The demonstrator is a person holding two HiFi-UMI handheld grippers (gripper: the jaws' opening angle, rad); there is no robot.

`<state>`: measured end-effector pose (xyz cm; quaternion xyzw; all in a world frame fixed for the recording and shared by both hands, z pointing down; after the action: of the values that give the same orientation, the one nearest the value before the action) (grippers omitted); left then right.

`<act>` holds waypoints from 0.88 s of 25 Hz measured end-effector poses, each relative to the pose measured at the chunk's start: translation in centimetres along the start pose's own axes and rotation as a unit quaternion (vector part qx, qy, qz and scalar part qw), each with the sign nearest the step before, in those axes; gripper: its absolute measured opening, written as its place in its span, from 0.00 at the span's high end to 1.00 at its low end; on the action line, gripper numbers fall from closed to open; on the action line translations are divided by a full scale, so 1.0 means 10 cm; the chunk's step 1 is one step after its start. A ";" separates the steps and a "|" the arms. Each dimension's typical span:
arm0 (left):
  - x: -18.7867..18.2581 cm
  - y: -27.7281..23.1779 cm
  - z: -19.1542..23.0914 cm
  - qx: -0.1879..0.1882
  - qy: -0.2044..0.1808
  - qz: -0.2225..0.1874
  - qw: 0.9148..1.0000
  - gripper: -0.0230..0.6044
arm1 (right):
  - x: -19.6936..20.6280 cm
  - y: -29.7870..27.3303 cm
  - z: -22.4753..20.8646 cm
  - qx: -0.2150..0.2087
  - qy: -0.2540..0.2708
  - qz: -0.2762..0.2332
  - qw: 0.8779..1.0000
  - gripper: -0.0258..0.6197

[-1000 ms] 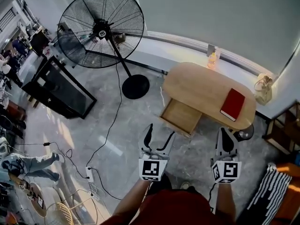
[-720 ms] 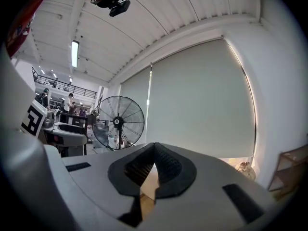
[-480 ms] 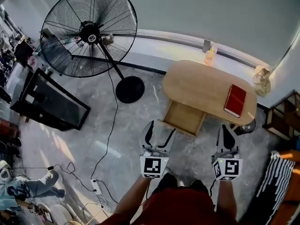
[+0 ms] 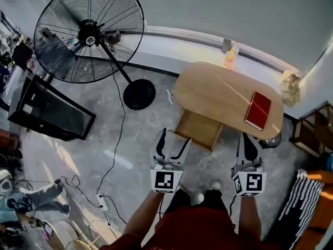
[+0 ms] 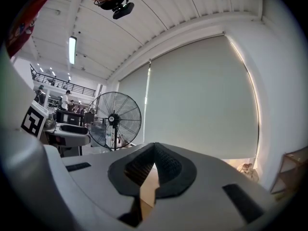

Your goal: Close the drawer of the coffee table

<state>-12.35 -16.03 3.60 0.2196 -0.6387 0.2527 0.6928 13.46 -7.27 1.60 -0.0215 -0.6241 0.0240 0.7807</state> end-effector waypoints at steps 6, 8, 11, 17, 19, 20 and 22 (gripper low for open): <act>0.14 -0.22 -0.39 -0.023 0.008 -0.009 1.000 0.42 | 0.22 -0.12 -0.44 -0.043 0.002 -0.009 0.999 0.96; 0.24 -0.27 -0.55 -0.029 0.013 -0.008 0.999 0.42 | 0.38 -0.12 -0.57 -0.056 -0.003 -0.011 0.998 0.96; 0.44 -0.28 -0.68 -0.039 0.030 0.003 0.999 0.42 | 0.56 -0.15 -0.65 -0.082 -0.008 -0.014 0.997 0.96; 1.03 -0.25 -0.76 -0.056 0.037 0.027 0.997 0.42 | 1.03 -0.23 -0.59 -0.138 -0.014 -0.007 0.990 0.96; 1.25 -0.22 -0.74 -0.051 0.026 0.032 0.998 0.42 | 1.20 -0.22 -0.48 -0.142 -0.015 -0.001 0.990 0.96; 1.37 -0.21 -0.72 -0.046 0.021 0.035 0.998 0.42 | 1.29 -0.23 -0.42 -0.143 -0.016 0.003 0.990 0.96; 1.63 -0.20 -0.64 -0.036 0.017 0.040 0.998 0.42 | 1.51 -0.25 -0.29 -0.140 -0.018 0.013 0.990 0.96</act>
<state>-5.25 -12.44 19.31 0.1642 -0.6437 0.2608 0.7004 19.59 -8.85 15.85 -0.1383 -0.6349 -0.0534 0.7582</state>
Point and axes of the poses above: the fingertips, and each gripper's own axes: y backward along the fingers, z to its left, x out of its underside, the point moved 9 cm from there along y, backward along the fingers, and after that the axes turned 9 degrees about y, right-handed, at the moved point
